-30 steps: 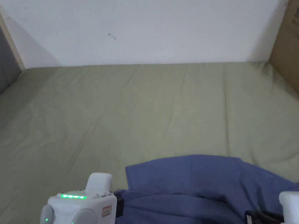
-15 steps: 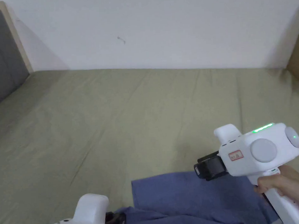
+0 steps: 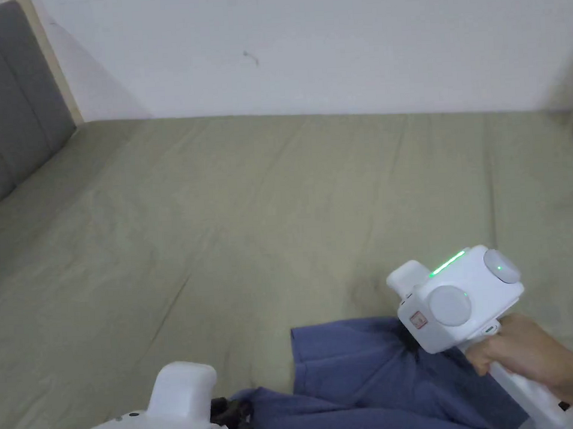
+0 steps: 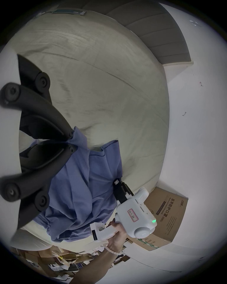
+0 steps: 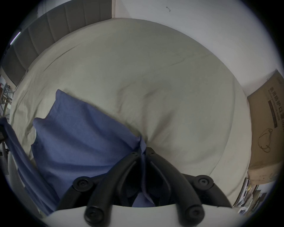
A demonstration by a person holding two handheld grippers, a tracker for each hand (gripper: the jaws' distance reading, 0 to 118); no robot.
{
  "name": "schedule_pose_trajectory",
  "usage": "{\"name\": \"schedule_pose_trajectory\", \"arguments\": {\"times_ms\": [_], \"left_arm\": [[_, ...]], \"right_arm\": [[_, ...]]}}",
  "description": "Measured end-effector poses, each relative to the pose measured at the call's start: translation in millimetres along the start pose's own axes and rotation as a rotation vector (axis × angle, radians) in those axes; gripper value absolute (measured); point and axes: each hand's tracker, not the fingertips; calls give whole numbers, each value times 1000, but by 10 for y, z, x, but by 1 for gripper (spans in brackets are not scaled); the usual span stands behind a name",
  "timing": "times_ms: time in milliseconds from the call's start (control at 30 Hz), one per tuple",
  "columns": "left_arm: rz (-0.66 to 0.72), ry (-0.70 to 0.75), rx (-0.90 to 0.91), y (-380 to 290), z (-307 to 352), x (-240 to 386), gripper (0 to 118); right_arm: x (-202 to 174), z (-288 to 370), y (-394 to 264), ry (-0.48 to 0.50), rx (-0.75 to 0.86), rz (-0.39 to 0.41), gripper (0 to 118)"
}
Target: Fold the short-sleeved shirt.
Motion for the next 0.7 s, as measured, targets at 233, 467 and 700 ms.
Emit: {"name": "schedule_pose_trajectory", "arguments": {"times_ms": [233, 467, 700], "left_arm": [[3, 3, -21, 28, 176, 58, 2], [-6, 47, 52, 208, 608, 157, 2], [-42, 113, 134, 394, 1042, 277, 2]], "right_arm": [[326, 746, -41, 59, 137, -234, 4], [845, 2301, -573, -63, 350, -331, 4], [1374, 3443, -1518, -187, 474, -541, 4]]}}
